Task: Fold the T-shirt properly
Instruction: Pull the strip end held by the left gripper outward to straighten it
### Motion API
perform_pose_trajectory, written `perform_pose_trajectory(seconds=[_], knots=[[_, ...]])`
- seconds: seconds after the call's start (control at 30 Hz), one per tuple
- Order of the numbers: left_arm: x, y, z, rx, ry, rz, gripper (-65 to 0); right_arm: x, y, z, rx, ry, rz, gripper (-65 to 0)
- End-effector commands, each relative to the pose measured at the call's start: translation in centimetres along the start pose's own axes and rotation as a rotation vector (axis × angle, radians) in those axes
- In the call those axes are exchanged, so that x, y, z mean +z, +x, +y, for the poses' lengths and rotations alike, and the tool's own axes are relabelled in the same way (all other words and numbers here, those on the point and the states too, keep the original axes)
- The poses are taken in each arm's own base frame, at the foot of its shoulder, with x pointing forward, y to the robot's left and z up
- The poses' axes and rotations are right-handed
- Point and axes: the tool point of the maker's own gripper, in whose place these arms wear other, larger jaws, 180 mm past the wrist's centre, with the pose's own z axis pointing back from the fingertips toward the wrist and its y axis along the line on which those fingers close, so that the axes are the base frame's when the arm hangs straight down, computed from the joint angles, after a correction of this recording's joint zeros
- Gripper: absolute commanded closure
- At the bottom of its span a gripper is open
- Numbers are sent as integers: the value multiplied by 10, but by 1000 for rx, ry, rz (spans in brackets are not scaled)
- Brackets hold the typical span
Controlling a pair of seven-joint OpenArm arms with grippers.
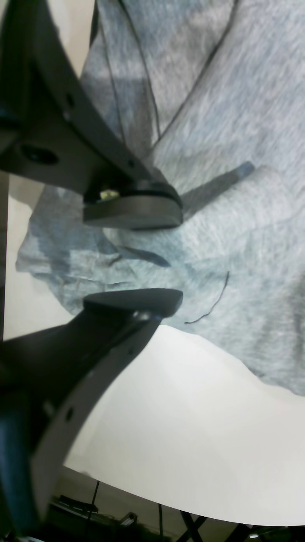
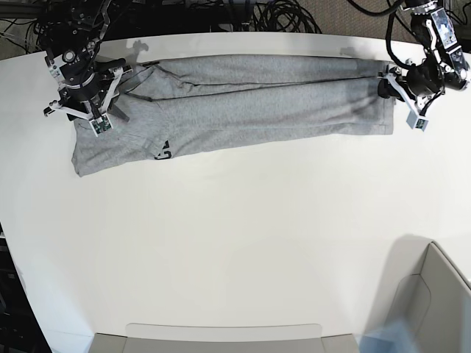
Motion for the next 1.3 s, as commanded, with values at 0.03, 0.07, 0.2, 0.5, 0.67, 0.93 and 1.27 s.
perform_pose_trajectory(seconds=[0.03,0.07,0.2,0.5,0.67,0.93,1.27], knots=[[11,16,15,-36,75,-17,-295,3,6,-4,22,-9,-25,-234],[14,18,17,-46,88,-19,-295,3,6,-4,22,-9,-25,-234],[26,32,19,-90,137,-53,-295,3,8,-4,21,-10,-27,-234],[26,29,24,-103,179,-24,-297,3,11,-7,21,-17,-35,-234],[4,3,28,-38,130,54,-298,3,11,-7,21,-17,-35,-234],[-31,-44,22,57,33,231,-295,3,11,-7,21,-17,-35,-234],[-55,-41,-40,-91,-124,302,-245,3,11,-6,19,-16,-35,-234]])
